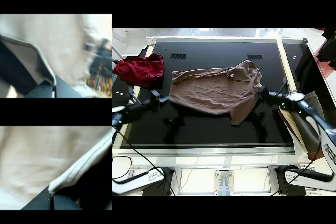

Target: Fold the shirts.

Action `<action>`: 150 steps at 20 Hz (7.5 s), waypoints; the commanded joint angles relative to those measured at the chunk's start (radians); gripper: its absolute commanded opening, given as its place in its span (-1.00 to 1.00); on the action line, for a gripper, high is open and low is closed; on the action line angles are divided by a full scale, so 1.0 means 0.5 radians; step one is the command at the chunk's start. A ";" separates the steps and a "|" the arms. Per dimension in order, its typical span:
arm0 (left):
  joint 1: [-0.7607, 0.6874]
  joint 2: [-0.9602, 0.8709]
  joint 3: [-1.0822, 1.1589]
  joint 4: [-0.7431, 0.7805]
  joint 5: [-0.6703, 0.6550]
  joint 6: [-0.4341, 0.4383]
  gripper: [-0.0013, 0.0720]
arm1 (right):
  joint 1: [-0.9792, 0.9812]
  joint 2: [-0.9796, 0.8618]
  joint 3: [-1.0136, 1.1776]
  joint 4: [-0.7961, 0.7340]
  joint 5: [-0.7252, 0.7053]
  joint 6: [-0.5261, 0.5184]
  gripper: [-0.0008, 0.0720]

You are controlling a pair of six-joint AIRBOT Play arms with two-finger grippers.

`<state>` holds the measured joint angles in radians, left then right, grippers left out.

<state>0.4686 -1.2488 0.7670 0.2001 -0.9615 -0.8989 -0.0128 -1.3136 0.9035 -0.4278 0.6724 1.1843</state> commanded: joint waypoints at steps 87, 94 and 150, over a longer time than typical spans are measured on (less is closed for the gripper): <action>-0.173 1.486 -0.431 2.627 0.028 -1.552 -0.15 | 0.150 1.326 -0.797 -1.771 1.132 1.301 0.37; -0.172 1.280 -0.433 2.531 0.018 -1.640 -0.15 | 0.150 0.885 -0.970 -1.292 1.010 1.037 0.36; -0.073 1.161 -0.974 1.534 0.307 -1.797 -0.94 | 0.151 0.747 -0.867 -0.803 0.712 0.459 -0.94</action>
<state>0.4320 -0.6853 0.2504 1.0492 -0.8135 -1.9705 0.0624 -0.9863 0.4225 -0.8032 0.9955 1.4242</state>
